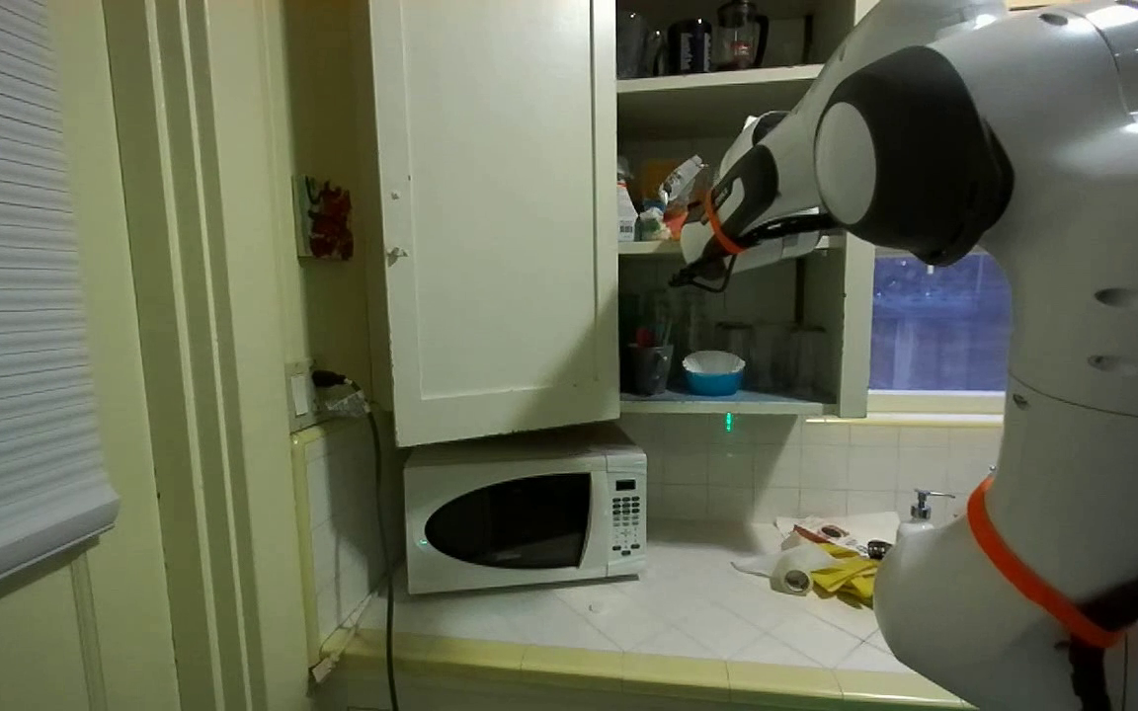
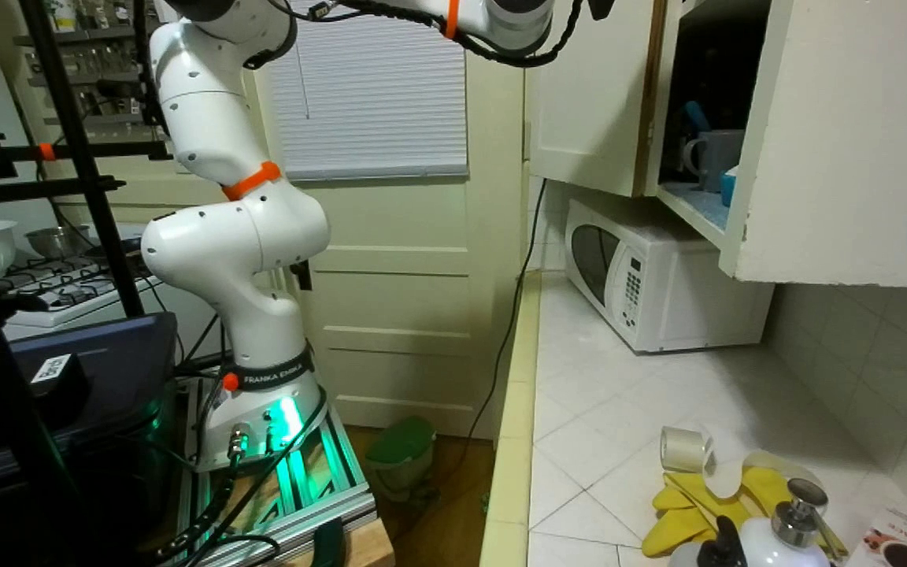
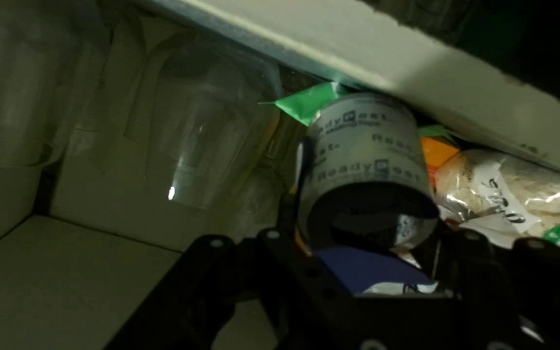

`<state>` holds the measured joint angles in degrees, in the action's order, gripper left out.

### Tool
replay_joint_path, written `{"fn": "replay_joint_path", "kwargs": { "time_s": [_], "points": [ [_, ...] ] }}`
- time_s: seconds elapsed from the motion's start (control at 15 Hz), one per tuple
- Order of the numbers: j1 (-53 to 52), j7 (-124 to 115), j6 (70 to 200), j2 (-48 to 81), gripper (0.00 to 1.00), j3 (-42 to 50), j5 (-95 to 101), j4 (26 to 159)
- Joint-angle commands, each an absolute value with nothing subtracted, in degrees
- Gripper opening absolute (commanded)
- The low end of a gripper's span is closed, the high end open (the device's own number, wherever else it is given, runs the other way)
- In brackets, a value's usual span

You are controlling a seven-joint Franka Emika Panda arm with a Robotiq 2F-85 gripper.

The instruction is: Put the black and white object on the second shelf of the open cabinet on the right.

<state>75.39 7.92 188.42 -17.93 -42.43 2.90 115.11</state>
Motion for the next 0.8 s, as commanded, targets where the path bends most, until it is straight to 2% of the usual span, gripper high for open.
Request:
{"fn": "replay_joint_path", "kwargs": {
  "time_s": [0.0, 0.73],
  "points": [
    [80.5, 7.29, 188.44, -15.17, 0.31, -48.86, 3.67, 111.98],
    [101.73, 6.23, 192.25, -13.97, 0.31, -68.88, 2.64, 108.13]
  ]
}}
